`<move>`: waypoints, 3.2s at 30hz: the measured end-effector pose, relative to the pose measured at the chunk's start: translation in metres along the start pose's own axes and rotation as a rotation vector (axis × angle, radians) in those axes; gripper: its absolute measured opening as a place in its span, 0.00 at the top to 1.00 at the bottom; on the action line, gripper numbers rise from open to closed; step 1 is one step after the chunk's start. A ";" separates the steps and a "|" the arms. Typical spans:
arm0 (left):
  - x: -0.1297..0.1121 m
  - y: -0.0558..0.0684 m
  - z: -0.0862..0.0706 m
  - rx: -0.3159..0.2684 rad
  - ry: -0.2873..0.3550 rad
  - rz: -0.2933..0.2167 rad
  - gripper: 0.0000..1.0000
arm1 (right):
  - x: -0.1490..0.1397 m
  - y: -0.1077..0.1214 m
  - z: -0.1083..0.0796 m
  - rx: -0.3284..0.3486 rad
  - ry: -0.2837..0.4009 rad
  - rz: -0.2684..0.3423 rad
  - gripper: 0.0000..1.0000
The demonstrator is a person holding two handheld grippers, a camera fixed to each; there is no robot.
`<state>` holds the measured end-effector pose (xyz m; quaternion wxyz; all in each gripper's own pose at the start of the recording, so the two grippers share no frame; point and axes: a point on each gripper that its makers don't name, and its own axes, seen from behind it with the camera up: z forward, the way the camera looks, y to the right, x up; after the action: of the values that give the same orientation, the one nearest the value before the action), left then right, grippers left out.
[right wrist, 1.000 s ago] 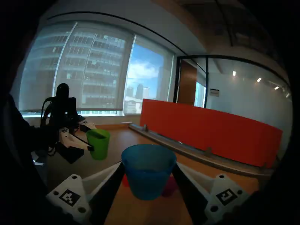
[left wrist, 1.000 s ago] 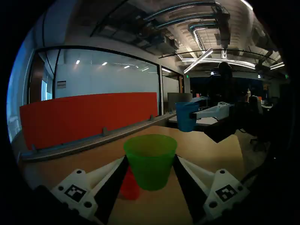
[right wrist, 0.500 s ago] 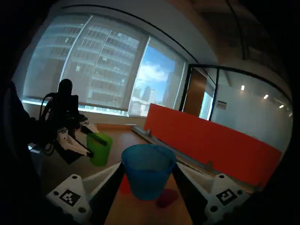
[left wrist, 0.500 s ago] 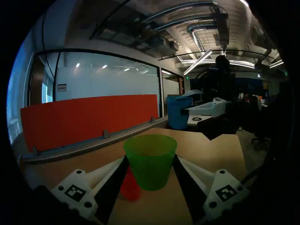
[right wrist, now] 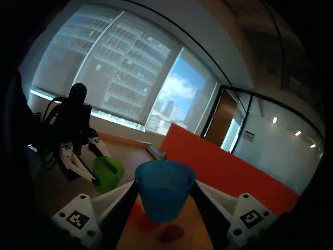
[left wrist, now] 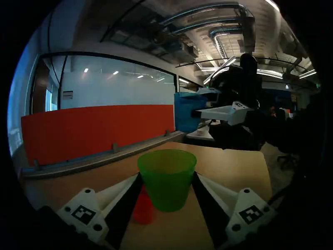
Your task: Pour water
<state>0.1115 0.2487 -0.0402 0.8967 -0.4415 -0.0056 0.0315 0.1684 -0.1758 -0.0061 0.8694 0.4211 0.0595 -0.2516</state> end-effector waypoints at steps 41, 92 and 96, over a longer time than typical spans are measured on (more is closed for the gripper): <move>0.004 0.002 0.018 -0.021 0.002 0.006 0.18 | 0.070 0.002 0.050 0.010 0.009 -0.464 0.11; 0.005 0.008 0.022 -0.040 0.012 0.010 0.18 | 0.083 0.020 0.068 -0.043 -0.017 -0.847 0.11; 0.006 0.009 0.021 -0.041 0.011 0.012 0.18 | 0.083 0.019 0.069 -0.038 -0.018 -0.863 0.11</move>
<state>0.1158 0.2715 -0.0345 0.8874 -0.4598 0.0014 0.0341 0.2425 -0.2506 0.0250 0.6926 0.3392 0.2273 -0.5946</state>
